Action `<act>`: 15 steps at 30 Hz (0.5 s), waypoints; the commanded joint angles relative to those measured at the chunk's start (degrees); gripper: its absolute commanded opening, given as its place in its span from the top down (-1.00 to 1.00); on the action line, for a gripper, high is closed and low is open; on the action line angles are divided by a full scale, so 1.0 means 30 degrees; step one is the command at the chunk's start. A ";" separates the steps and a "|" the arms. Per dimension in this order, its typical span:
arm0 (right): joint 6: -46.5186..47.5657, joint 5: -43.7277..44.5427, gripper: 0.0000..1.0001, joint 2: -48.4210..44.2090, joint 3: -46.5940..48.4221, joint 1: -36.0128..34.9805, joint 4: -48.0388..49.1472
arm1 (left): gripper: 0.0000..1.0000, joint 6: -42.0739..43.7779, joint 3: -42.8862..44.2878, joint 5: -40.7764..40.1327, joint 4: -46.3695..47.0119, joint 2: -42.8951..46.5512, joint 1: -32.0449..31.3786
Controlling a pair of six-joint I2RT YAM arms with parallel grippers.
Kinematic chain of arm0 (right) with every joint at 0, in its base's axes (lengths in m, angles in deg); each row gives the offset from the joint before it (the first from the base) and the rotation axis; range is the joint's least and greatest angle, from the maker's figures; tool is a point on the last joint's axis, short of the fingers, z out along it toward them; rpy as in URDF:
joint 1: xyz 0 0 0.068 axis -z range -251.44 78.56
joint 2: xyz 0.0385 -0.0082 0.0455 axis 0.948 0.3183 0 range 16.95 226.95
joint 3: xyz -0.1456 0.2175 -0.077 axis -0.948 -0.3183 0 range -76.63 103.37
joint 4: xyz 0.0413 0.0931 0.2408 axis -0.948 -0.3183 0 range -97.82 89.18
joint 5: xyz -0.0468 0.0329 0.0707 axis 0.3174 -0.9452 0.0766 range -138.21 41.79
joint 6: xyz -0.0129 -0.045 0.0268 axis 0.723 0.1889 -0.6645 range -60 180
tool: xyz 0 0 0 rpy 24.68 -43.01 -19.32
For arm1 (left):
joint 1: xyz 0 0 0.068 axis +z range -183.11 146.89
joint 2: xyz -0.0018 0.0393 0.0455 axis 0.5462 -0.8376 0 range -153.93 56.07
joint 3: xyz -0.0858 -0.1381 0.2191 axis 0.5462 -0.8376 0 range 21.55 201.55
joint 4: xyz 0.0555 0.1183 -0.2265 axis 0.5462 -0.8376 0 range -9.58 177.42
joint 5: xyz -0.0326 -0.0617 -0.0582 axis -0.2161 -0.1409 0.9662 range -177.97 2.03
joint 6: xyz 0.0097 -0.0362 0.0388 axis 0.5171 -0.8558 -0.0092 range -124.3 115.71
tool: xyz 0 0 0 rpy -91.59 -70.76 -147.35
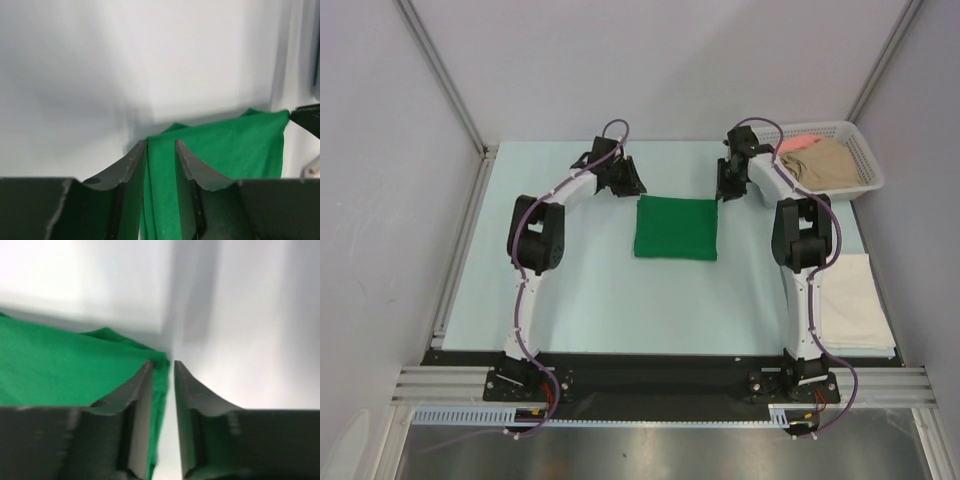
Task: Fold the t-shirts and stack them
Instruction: Fold the tshirt
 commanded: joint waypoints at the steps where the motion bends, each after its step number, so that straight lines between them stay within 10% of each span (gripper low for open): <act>1: 0.0920 0.2154 0.35 -0.0381 0.2481 0.0007 -0.2145 | 0.29 0.2659 0.2823 -0.2463 -0.2546 0.1114 0.0338; 7: -0.0602 0.3012 -0.21 -0.2313 0.3372 -0.0490 -0.5985 | -0.18 0.4274 0.1261 -0.5135 -0.4749 0.5818 0.0016; 15: -0.1804 0.0200 -0.65 -0.9542 -0.4413 -0.0054 -0.5899 | -0.42 0.7465 -0.6212 -1.0693 -0.4870 1.3181 -0.5748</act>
